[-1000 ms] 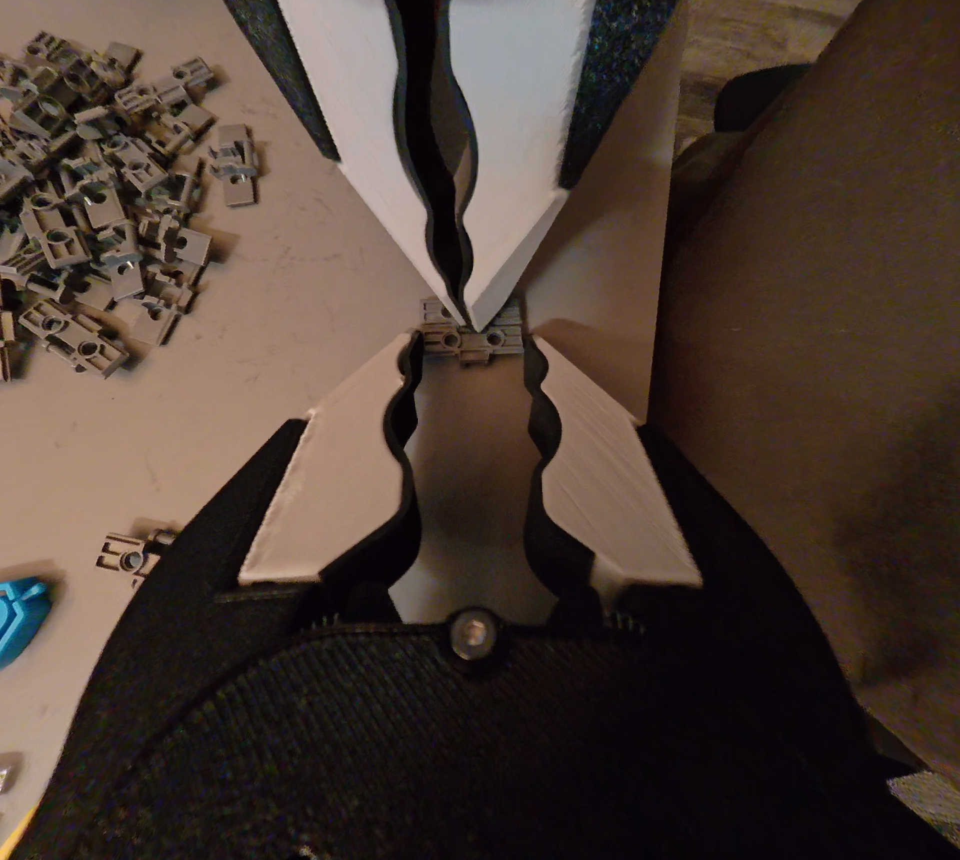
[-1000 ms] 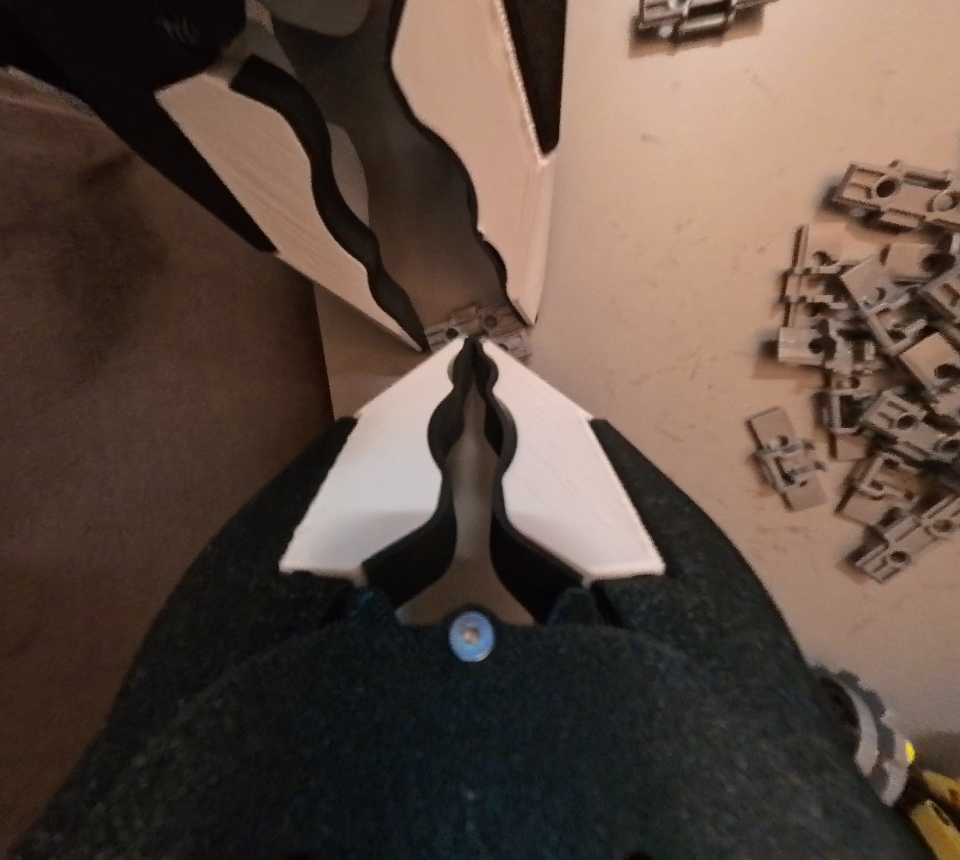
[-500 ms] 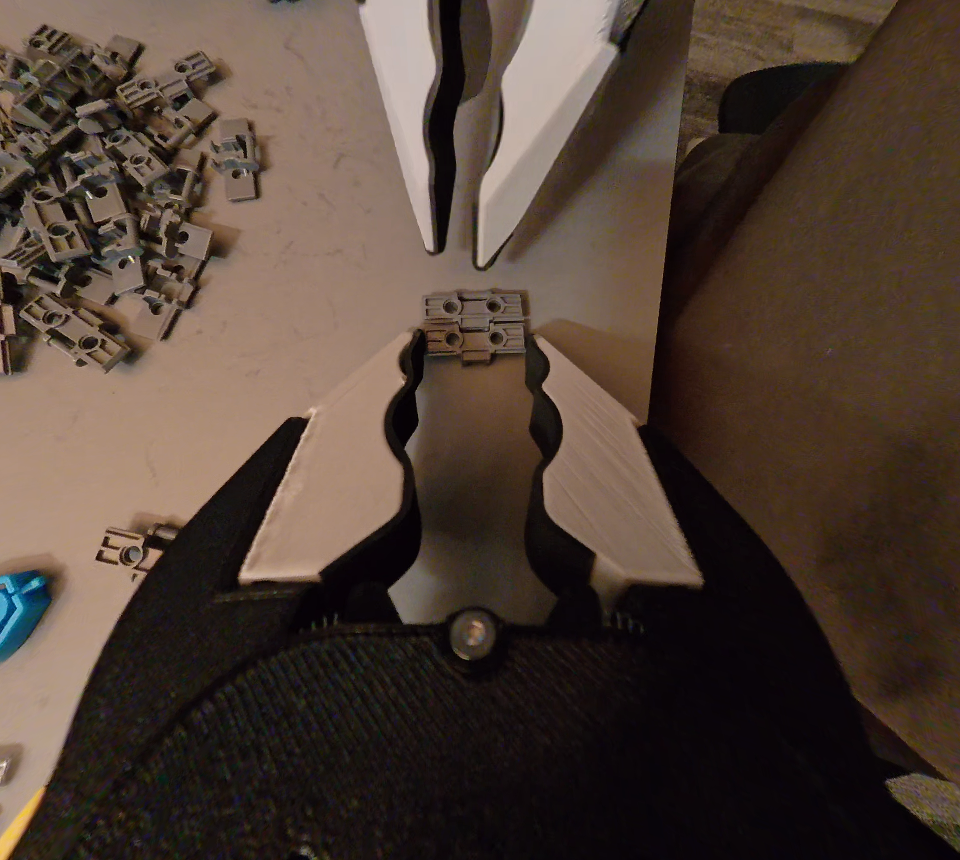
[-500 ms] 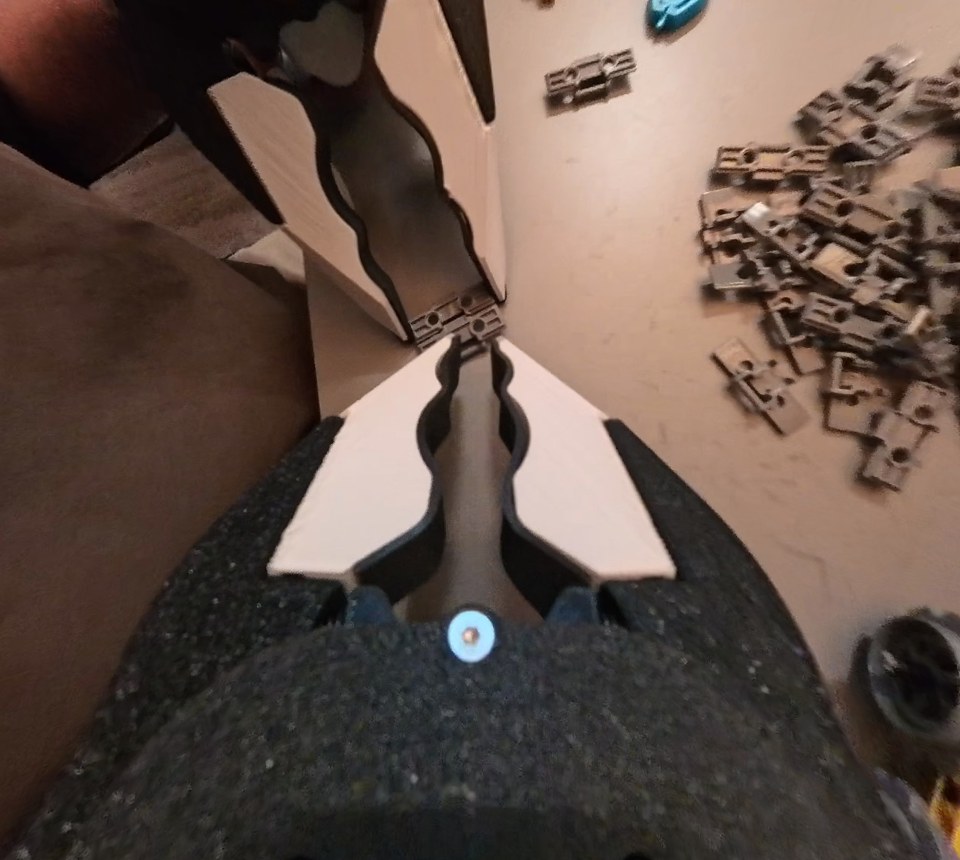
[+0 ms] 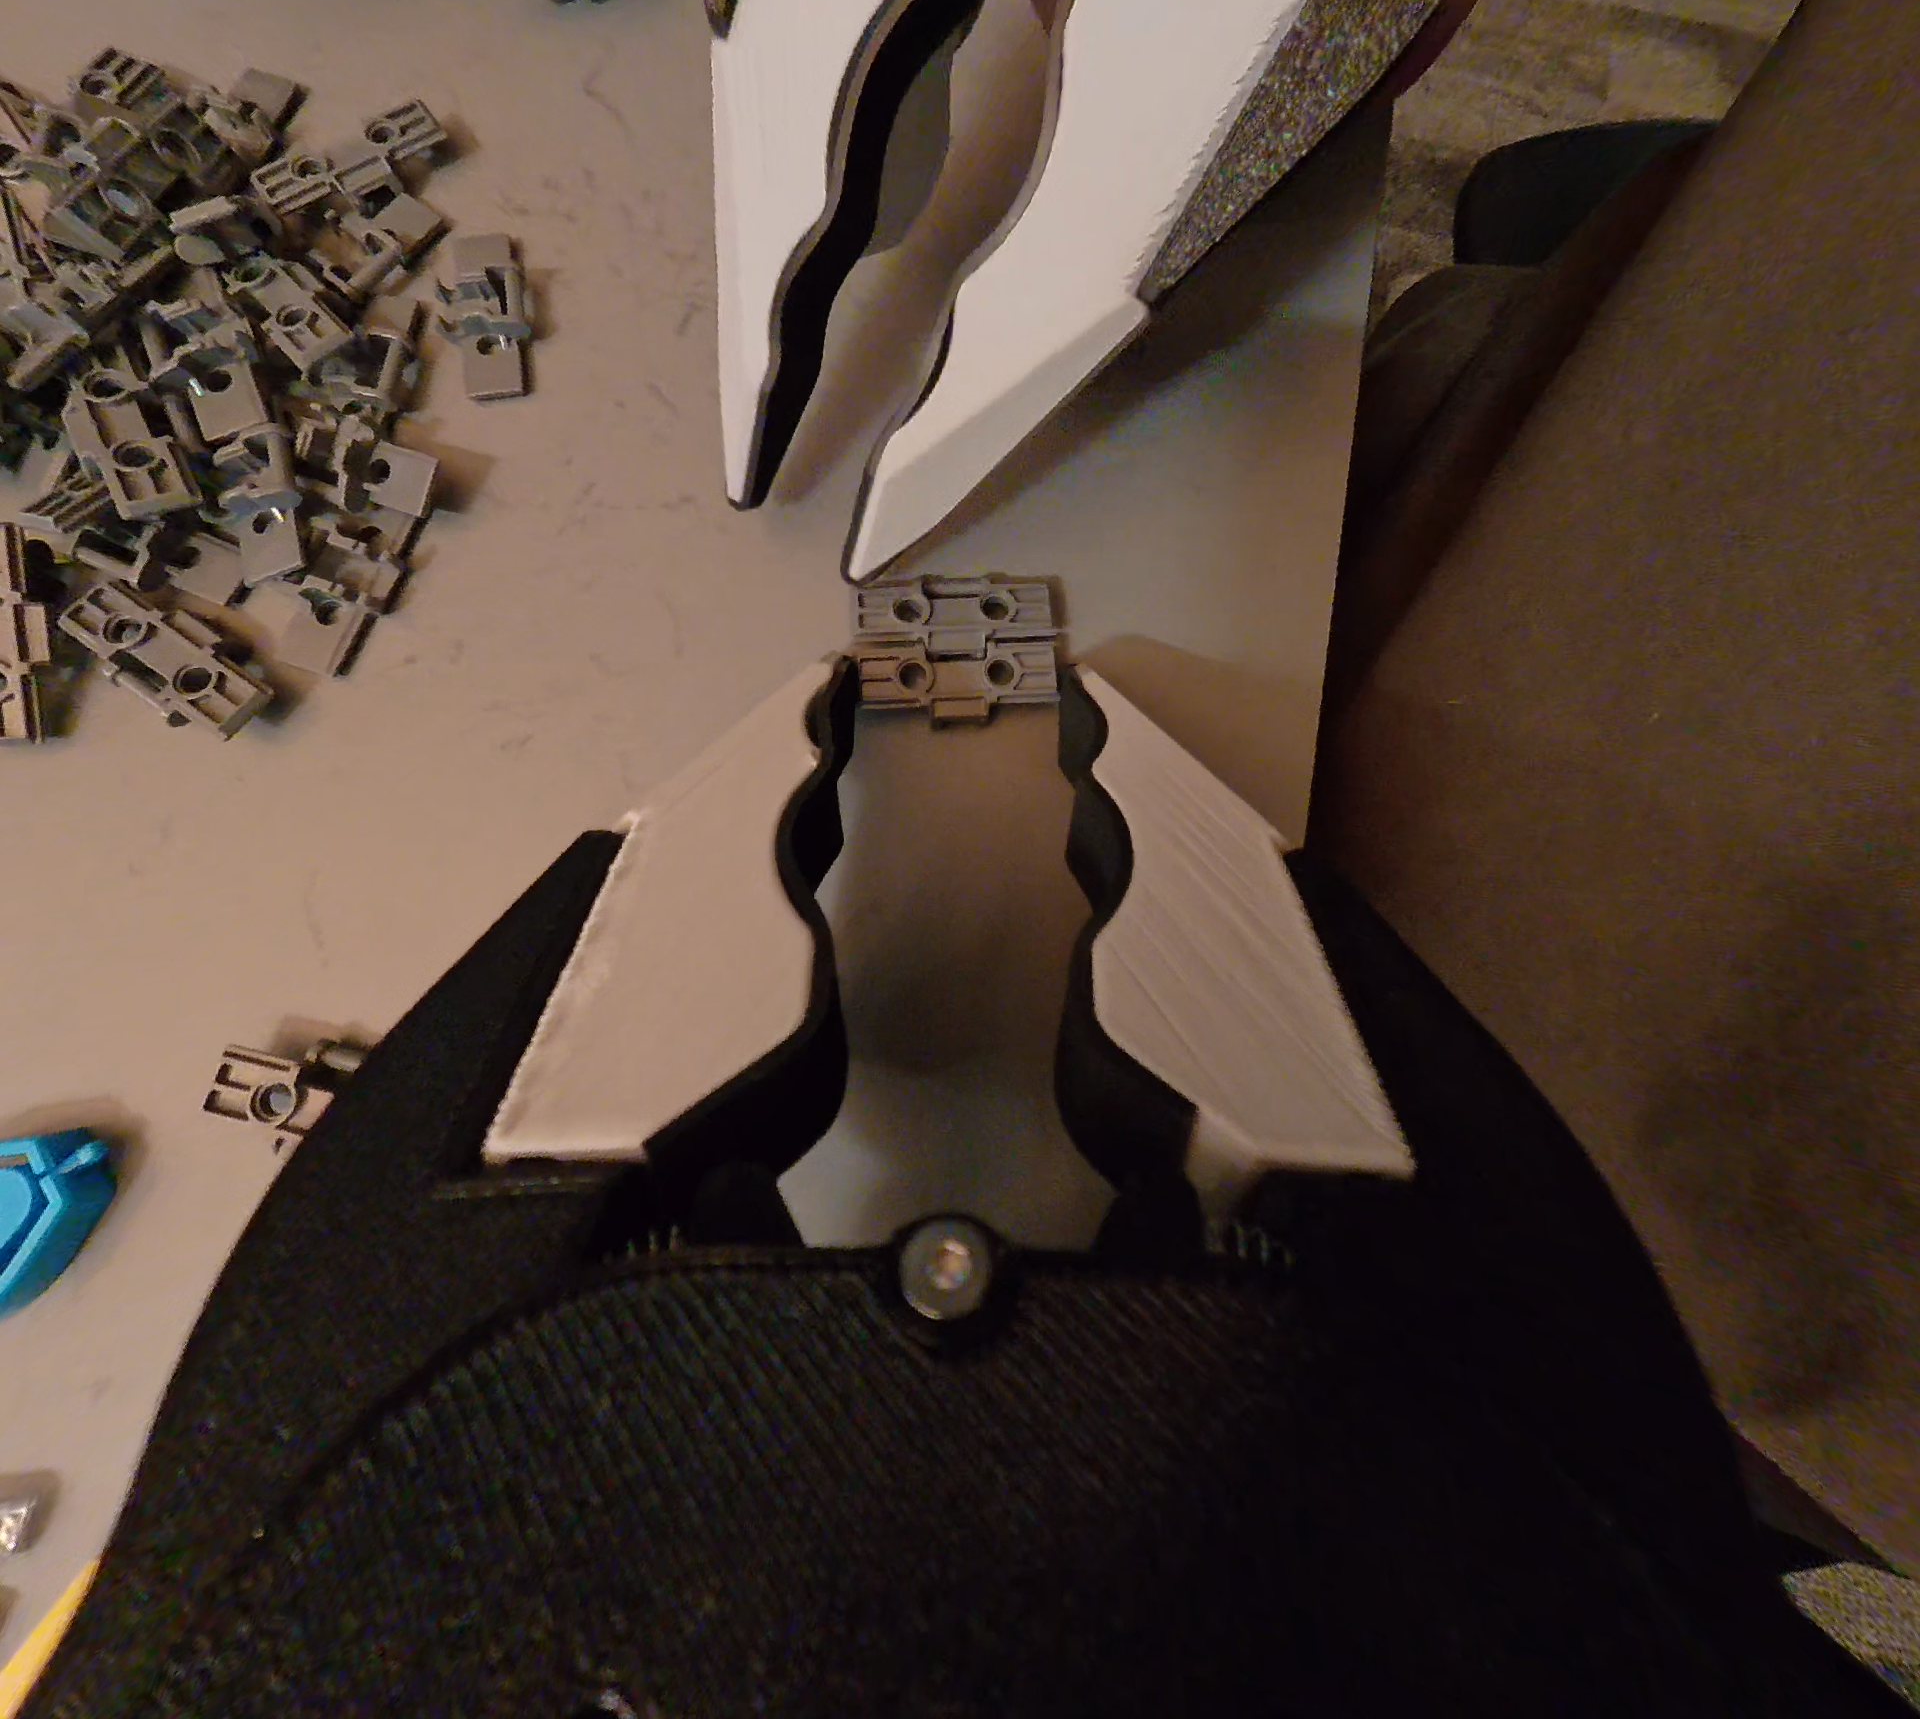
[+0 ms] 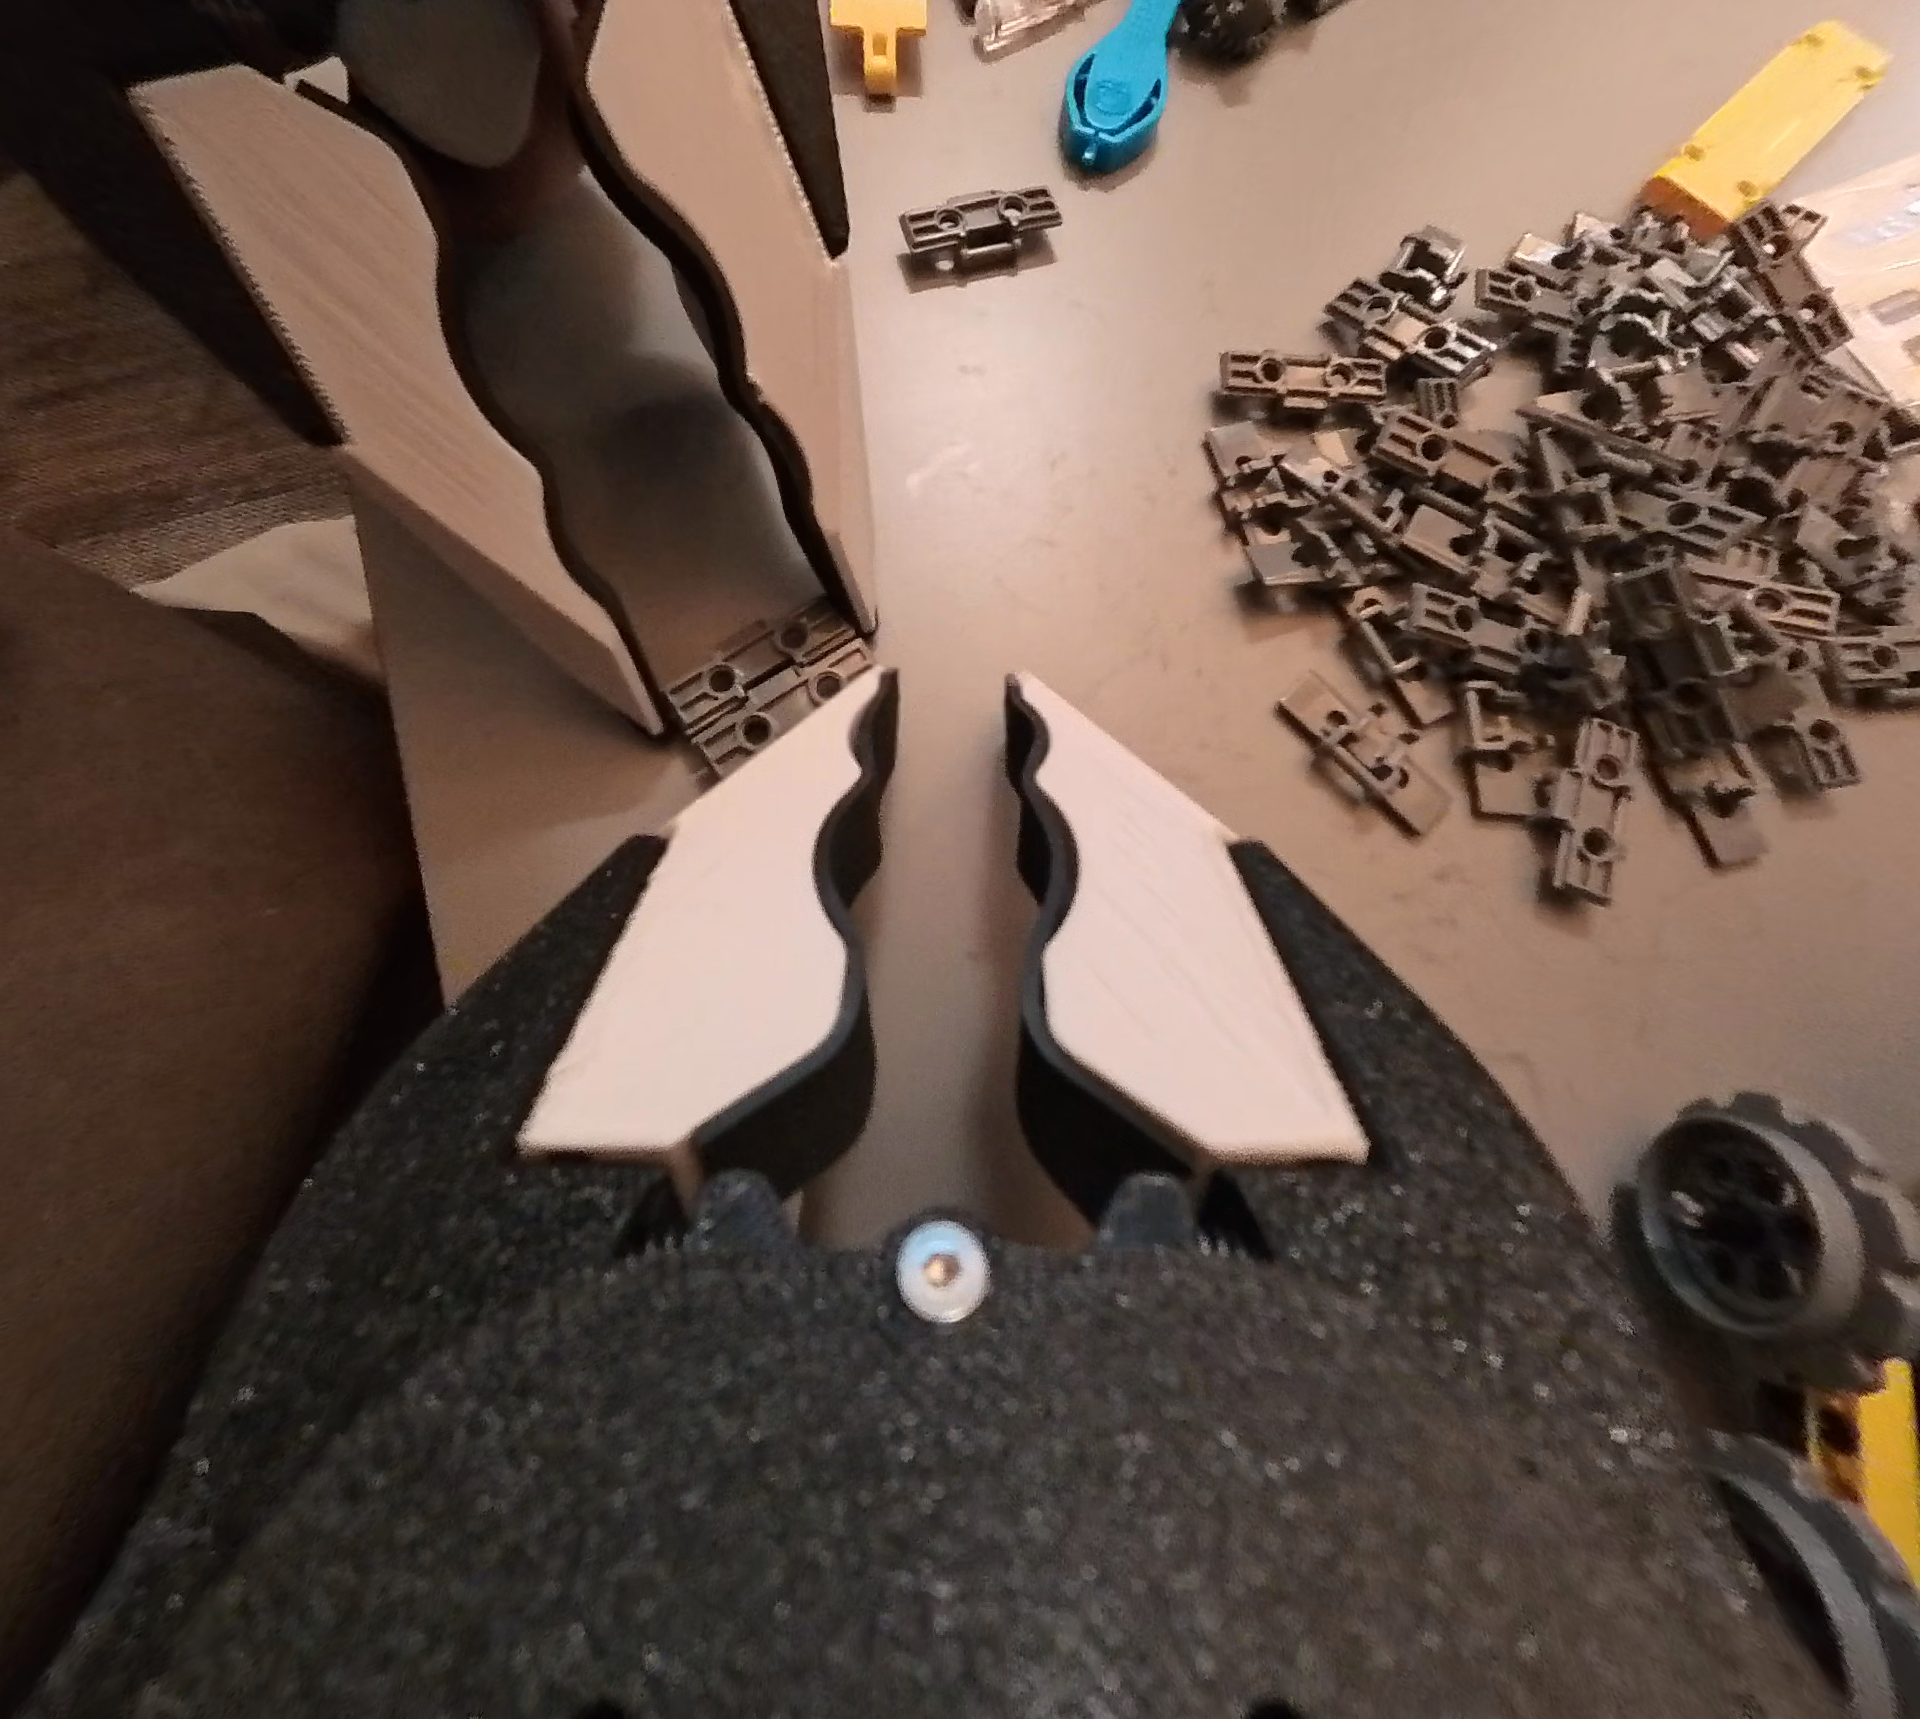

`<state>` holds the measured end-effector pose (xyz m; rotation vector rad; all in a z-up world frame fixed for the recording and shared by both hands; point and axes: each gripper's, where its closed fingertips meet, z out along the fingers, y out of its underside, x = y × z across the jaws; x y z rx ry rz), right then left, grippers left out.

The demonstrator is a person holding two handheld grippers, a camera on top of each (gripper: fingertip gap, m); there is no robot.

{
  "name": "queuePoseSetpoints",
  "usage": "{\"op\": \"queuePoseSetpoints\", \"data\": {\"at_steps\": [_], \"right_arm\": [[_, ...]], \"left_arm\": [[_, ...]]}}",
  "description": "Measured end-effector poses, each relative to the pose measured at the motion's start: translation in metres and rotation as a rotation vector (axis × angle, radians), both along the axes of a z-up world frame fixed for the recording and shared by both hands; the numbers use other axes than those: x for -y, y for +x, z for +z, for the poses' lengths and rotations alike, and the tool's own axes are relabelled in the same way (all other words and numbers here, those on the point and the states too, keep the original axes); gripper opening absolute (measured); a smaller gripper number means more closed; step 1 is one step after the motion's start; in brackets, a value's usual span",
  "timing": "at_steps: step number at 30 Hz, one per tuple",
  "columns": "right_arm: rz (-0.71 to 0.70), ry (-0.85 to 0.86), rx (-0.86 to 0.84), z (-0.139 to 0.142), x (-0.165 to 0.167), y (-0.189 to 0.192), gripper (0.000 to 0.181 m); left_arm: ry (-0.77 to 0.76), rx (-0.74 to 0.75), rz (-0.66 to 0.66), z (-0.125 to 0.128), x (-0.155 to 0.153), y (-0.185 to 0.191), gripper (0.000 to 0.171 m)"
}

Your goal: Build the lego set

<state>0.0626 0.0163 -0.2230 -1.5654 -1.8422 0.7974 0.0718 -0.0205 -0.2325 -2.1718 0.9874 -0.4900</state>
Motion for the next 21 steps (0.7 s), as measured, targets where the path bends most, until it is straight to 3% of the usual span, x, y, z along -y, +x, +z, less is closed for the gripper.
{"op": "queuePoseSetpoints", "data": {"at_steps": [21], "right_arm": [[-0.025,-0.113,0.044,-0.0054,-0.0024,-0.0095,0.024]], "left_arm": [[-0.010,0.009,0.003,0.0000,-0.0002,-0.0002,0.036]]}}
